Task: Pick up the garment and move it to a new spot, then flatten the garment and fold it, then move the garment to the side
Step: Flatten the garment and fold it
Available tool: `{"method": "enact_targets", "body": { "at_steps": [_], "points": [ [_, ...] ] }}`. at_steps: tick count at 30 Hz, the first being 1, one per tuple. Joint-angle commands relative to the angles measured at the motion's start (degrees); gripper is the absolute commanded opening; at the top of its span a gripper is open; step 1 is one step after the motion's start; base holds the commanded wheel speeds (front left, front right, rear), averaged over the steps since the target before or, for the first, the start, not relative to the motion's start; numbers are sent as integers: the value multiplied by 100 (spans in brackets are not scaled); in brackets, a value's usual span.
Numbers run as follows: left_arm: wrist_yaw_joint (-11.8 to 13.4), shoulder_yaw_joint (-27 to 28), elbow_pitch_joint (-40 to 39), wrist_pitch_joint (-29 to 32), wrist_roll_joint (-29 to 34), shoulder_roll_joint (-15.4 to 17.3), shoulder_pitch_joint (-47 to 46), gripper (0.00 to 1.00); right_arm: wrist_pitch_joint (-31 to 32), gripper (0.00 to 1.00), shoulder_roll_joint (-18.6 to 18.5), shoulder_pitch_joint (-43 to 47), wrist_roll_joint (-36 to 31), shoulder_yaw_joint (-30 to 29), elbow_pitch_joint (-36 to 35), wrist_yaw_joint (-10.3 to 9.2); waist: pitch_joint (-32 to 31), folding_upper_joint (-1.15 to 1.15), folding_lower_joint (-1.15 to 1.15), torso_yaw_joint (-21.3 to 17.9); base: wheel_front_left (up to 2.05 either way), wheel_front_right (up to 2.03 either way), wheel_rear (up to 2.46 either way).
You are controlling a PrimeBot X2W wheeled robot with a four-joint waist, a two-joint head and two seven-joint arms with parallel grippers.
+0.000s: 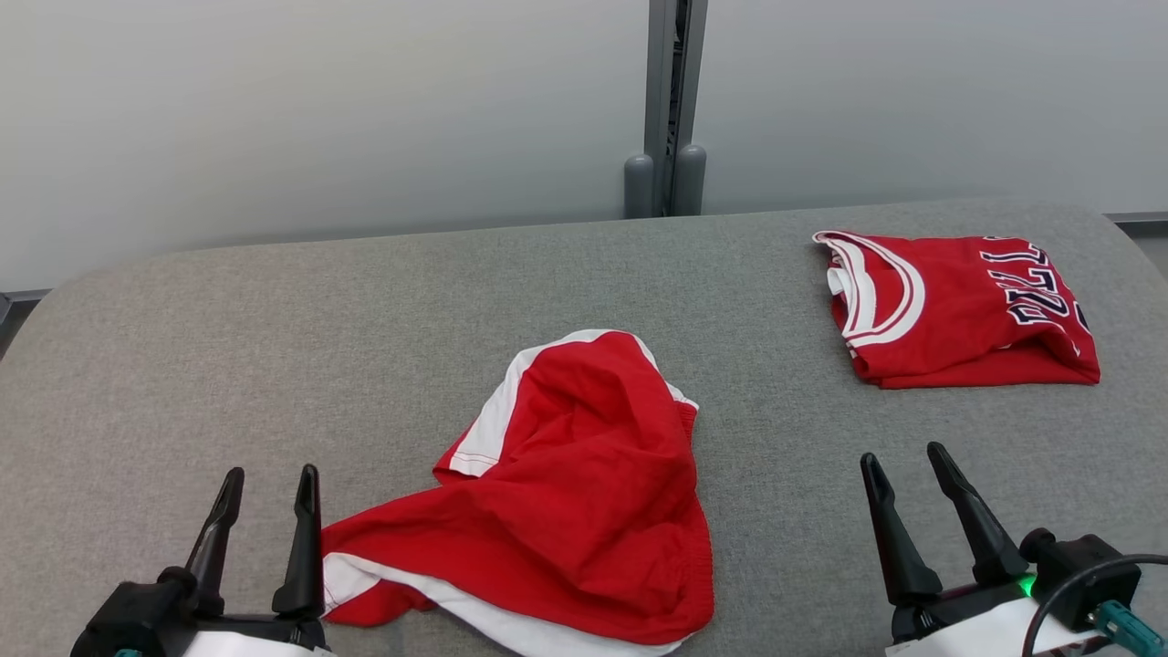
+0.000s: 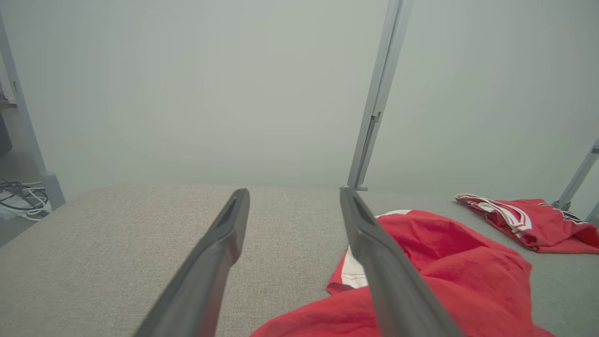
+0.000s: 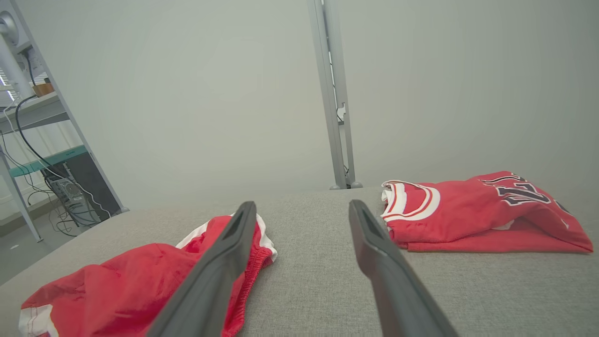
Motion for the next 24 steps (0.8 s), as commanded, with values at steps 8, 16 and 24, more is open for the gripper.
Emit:
{"method": "enact_targets", "body": {
  "at_steps": [8,16,24],
  "points": [
    [-439,425,116,-22,564,-371,45,100,-28,100,41,137,5,55,-30,3,6,0,0,10,0,0,0],
    [-639,668,273,-22,740,-529,-76,100,-28,100,5,137,35,73,-52,3,37,0,0,65,0,0,0],
    [-738,679,691,-23,641,-604,-75,100,35,100,-530,101,692,1207,407,3,-29,0,0,196,0,0,0]
  ]
}}
